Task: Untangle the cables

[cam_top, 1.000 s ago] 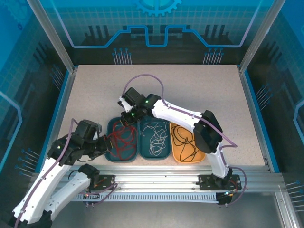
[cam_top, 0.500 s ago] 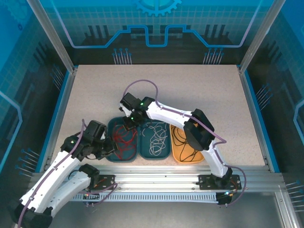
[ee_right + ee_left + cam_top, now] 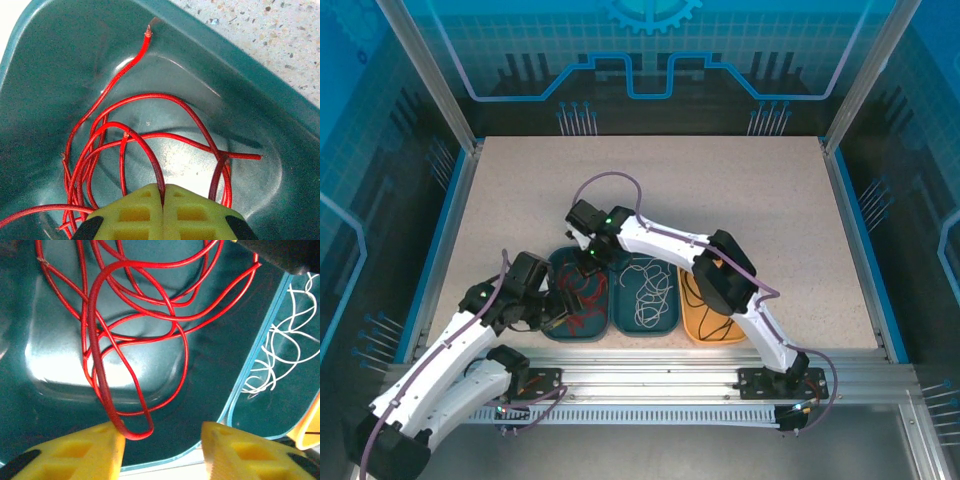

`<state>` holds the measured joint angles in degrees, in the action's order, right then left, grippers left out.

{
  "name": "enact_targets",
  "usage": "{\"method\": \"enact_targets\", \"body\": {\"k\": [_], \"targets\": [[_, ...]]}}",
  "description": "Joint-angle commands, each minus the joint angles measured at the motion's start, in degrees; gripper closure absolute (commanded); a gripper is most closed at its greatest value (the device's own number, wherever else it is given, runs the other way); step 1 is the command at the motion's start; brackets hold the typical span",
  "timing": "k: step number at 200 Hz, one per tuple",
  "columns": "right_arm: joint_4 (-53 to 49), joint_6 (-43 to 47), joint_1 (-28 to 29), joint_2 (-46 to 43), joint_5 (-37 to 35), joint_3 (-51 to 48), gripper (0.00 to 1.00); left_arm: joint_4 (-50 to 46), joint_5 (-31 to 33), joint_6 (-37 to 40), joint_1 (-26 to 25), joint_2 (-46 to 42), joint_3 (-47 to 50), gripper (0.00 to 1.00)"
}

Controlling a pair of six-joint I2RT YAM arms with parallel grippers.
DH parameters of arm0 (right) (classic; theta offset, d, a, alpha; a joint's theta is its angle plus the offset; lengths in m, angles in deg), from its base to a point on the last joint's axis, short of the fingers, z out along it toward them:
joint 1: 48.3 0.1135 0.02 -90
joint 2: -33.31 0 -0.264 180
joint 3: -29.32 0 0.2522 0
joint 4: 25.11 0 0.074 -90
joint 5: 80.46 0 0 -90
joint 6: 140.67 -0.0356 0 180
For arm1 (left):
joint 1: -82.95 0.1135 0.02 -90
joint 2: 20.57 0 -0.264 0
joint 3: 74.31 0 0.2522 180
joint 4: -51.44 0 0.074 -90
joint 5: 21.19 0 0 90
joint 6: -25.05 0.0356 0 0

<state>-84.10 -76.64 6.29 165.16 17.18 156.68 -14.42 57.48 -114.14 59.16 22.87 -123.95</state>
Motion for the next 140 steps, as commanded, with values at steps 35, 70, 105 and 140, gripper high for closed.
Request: {"method": "enact_targets", "body": {"k": [35,70,105,140], "targets": [[-4.16,1.89,1.21,3.48,-4.53,4.21,0.94,-6.78,4.43,2.58,-0.17,-0.97,-7.68,0.31],[-5.63,2.88,1.21,3.46,-6.76,6.47,0.90,-10.17,7.20,3.56,-0.20,-1.50,-11.26,0.14],[-5.61,3.73,1.31,1.74,-6.88,7.64,0.83,-11.54,9.73,4.25,-0.17,-2.26,-13.85,0.01],[-5.91,4.18,1.32,-2.78,-7.41,7.78,0.67,-11.28,11.54,4.34,-0.18,-2.92,-15.07,0.01]]}}
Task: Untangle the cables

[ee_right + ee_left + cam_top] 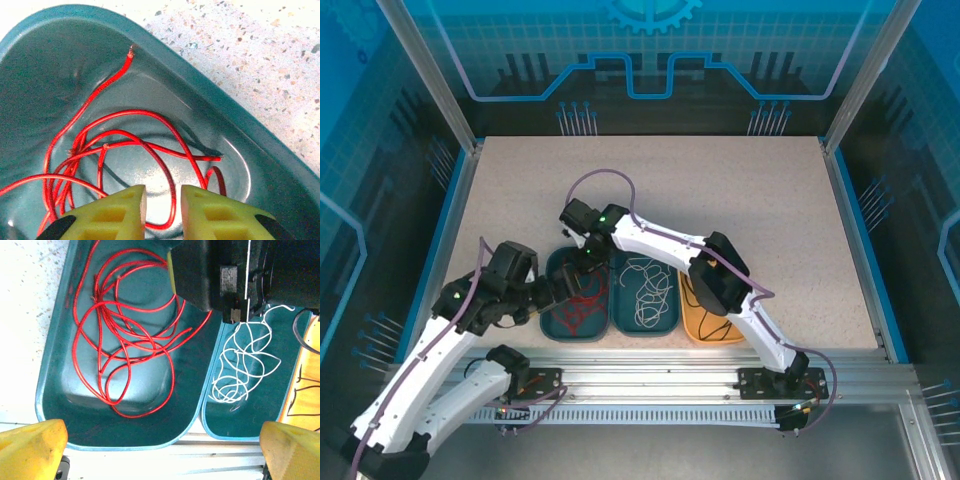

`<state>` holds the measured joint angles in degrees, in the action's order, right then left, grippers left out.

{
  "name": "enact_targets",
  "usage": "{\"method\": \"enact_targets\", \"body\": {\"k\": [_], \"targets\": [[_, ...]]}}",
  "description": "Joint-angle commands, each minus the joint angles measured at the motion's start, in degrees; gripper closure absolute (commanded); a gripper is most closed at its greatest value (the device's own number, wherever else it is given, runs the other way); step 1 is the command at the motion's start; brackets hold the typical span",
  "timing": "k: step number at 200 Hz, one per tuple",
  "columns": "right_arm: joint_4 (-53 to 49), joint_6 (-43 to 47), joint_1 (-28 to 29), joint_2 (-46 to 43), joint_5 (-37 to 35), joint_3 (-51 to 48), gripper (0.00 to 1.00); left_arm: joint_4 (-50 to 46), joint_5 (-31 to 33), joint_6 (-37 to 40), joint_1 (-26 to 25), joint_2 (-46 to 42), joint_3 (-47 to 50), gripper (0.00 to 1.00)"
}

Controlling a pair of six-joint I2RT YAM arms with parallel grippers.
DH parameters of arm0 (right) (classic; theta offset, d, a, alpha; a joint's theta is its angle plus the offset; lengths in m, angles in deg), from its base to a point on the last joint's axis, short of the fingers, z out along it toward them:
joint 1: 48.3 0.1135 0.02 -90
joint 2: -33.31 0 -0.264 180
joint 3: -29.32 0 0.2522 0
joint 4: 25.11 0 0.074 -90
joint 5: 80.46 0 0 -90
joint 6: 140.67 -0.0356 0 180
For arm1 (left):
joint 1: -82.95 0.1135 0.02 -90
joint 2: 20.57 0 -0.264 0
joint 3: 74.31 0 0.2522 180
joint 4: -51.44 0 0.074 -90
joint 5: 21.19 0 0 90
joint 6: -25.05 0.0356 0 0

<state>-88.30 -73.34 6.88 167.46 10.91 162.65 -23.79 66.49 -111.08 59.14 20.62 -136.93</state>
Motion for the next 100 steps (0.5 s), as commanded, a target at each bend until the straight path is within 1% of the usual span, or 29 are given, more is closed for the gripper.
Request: {"method": "enact_targets", "body": {"k": [1,7,64,100], "targets": [[-1.72,0.88,0.72,-5.19,-1.16,1.77,0.67,-1.81,2.52,1.29,-0.13,-0.67,-2.14,0.01],[-1.72,0.97,0.72,-6.04,-1.40,1.48,0.64,-1.86,2.82,1.45,-0.17,-0.67,-2.44,0.01],[1.39,1.85,0.21,-16.70,-5.20,-5.54,0.52,-2.26,6.95,2.18,-0.14,-1.09,-6.13,0.01],[3.20,1.79,-1.13,-24.80,-9.99,-12.14,0.43,-1.17,12.12,3.44,-0.16,-1.29,-7.86,0.01]]}}
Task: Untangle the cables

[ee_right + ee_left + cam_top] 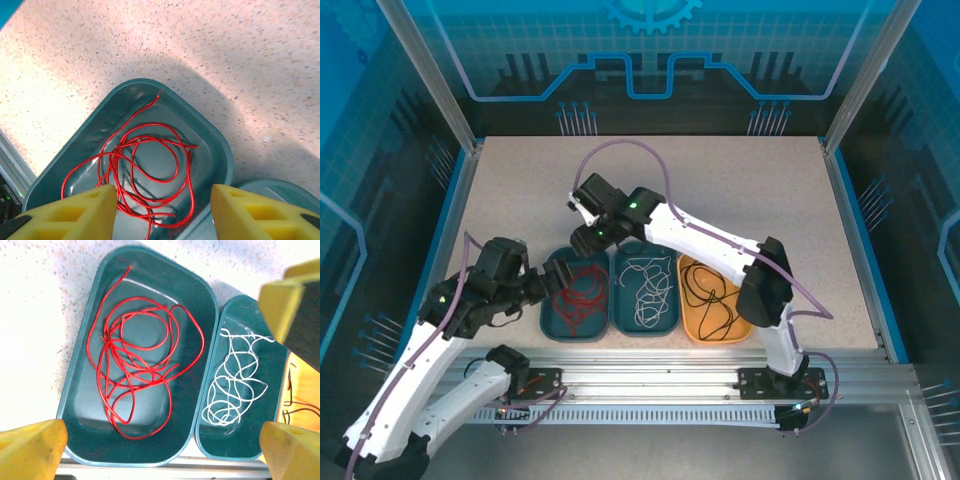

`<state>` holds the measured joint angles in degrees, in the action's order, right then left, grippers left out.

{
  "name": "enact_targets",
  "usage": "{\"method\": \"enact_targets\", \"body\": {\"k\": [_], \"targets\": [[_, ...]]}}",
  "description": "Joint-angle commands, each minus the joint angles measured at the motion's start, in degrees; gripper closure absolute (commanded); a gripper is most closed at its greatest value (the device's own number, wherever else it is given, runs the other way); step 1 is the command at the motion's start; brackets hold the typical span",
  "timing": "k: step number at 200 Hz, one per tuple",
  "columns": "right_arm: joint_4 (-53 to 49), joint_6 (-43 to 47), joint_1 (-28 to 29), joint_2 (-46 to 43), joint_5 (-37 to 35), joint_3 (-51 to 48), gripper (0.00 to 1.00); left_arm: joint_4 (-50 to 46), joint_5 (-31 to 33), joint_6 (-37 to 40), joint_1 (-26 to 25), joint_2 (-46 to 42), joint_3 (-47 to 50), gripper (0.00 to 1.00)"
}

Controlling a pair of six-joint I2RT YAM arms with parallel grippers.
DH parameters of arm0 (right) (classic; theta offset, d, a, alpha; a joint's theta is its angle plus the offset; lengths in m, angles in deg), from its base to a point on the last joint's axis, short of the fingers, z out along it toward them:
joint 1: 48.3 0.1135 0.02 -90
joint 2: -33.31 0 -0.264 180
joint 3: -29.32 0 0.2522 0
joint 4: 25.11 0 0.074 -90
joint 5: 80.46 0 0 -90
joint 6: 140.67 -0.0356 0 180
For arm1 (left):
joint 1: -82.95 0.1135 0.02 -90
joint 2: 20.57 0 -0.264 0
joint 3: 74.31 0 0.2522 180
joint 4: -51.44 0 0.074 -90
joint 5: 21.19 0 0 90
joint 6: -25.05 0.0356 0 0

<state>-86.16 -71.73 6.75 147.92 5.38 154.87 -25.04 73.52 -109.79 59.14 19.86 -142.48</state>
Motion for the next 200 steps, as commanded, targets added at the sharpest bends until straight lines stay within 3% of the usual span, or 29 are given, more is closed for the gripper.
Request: {"method": "enact_targets", "body": {"k": [1,50,79,131,163,200], "targets": [[1.19,0.11,-1.04,-5.40,-4.63,-4.59,0.42,0.15,5.24,2.22,-0.13,-0.52,-2.34,0.01],[8.75,-1.70,-7.32,-23.53,-12.01,-24.49,0.21,8.56,17.78,5.51,0.03,-1.85,0.59,0.01],[11.29,-2.04,-12.61,-35.53,-15.57,-35.17,0.00,18.54,24.50,8.90,0.67,-3.23,5.67,0.01],[11.29,-1.58,-25.47,-49.26,-23.73,-48.78,0.00,37.66,29.33,18.62,6.37,-3.87,15.71,0.01],[18.81,3.06,-33.11,-53.70,-25.90,-58.85,0.00,48.78,27.51,25.07,11.70,-2.34,22.57,0.01],[29.89,7.44,-39.93,-54.68,-24.23,-69.11,0.00,62.62,25.21,31.86,14.41,-0.46,29.95,0.01]]}}
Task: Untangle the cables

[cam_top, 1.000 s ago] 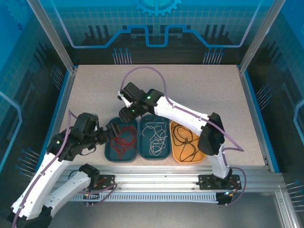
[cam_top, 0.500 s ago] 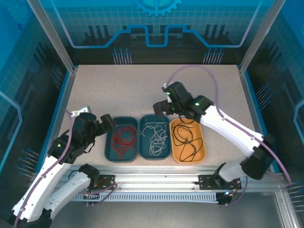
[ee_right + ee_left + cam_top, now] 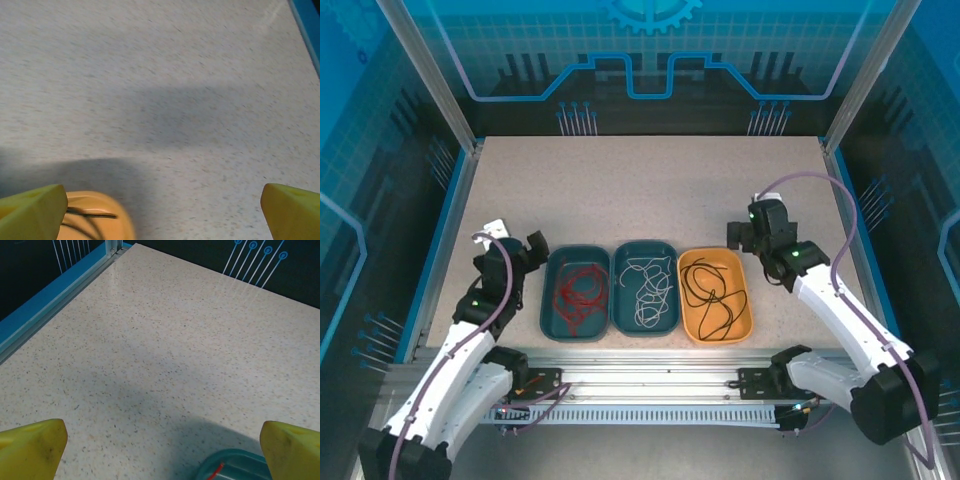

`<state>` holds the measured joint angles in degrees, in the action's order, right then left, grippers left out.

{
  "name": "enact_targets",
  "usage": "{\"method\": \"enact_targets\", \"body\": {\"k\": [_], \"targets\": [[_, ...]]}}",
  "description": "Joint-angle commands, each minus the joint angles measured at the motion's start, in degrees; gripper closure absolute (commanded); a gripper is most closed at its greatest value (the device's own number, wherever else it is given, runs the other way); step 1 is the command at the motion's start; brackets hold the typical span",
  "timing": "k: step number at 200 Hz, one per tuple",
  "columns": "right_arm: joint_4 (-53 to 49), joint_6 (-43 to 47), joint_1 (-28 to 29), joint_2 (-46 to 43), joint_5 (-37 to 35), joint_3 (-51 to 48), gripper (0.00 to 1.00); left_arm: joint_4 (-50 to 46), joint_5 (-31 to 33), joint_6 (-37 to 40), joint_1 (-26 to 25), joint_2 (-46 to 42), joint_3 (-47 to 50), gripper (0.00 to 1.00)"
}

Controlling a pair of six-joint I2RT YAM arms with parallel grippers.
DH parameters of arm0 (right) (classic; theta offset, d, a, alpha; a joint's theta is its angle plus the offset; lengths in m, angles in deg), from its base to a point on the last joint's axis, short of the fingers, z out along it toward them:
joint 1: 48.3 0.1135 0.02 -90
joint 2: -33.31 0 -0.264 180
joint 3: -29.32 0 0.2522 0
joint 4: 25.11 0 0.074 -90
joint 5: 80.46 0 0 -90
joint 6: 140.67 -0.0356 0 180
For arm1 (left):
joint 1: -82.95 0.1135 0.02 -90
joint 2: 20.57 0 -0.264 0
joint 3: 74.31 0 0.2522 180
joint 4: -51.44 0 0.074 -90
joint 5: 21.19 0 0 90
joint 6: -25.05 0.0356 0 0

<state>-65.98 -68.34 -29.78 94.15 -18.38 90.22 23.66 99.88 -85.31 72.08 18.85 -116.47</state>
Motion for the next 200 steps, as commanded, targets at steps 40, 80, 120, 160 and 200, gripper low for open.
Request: {"method": "enact_targets", "body": {"k": [40,80,120,160,200], "targets": [[24.94,10.59,-5.71,-0.46,0.64,-13.32,0.00,30.51,-6.31,10.74,4.89,2.26,12.47,0.01],[38.40,14.70,-7.11,-0.29,3.71,-20.10,0.00,44.38,-10.74,14.37,6.26,6.54,17.79,0.01],[47.51,14.34,-10.15,1.87,5.05,-23.06,0.00,54.86,-14.03,14.43,7.27,16.12,18.58,0.01],[54.66,13.83,-11.26,4.21,6.75,-25.70,0.00,62.00,-15.77,14.14,7.63,25.82,17.79,0.01],[59.97,14.34,-11.44,7.62,6.39,-27.52,0.00,65.24,-16.23,15.30,8.14,32.87,15.44,0.01]]}}
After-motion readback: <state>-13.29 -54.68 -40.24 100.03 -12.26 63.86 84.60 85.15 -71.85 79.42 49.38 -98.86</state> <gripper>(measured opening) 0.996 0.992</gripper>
